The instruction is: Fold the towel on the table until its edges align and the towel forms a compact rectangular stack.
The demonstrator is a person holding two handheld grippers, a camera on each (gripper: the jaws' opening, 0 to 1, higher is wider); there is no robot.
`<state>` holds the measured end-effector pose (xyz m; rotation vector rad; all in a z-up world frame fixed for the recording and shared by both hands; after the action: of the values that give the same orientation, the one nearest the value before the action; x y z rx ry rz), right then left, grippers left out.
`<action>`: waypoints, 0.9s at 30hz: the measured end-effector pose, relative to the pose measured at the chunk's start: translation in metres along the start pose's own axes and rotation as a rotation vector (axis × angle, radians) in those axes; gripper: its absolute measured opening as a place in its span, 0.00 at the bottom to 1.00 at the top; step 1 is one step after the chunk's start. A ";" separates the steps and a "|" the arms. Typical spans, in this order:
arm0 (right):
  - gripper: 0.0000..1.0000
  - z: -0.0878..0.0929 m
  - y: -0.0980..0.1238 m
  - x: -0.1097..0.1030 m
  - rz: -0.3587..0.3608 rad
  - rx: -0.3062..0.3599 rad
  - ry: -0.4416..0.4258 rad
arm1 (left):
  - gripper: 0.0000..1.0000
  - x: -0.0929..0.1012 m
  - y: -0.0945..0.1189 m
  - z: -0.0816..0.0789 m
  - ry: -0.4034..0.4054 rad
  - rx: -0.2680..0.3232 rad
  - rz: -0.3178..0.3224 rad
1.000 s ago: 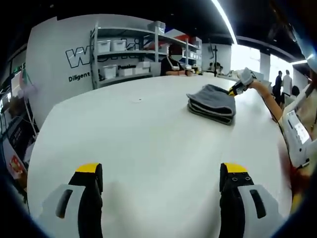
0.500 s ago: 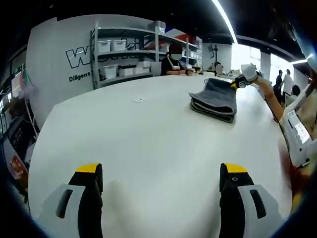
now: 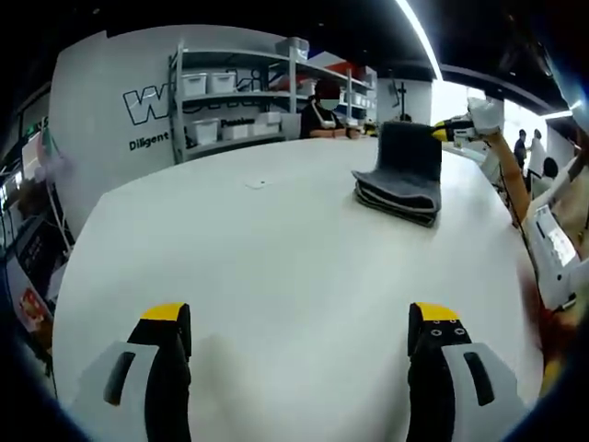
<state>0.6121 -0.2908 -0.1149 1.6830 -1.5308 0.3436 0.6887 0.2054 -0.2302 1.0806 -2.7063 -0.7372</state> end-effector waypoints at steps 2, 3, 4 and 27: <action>0.04 -0.013 0.003 -0.006 -0.024 0.057 -0.001 | 0.97 0.000 0.000 0.000 -0.002 0.001 0.000; 0.04 -0.020 0.005 -0.010 -0.043 0.092 -0.001 | 0.97 0.000 0.000 0.000 -0.001 0.002 0.001; 0.04 -0.025 0.007 -0.013 -0.052 0.114 0.001 | 0.97 0.000 0.000 0.000 0.000 0.002 0.002; 0.04 -0.100 0.004 -0.110 -0.367 0.353 0.124 | 0.97 0.000 0.000 0.001 -0.005 -0.007 0.000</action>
<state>0.6148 -0.1421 -0.1250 2.1296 -1.0850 0.5318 0.6882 0.2054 -0.2316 1.0783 -2.7064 -0.7498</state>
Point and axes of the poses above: the point that each gripper's makers call its tool centre point, and the gripper's own axes: y roughly backward along the fingers, x roughly to its right, z roughly out of its underside, the point moved 5 cm from there along y, roughly backward along the fingers, and after that the axes turned 5 degrees about -z, right-handed, at the moved point
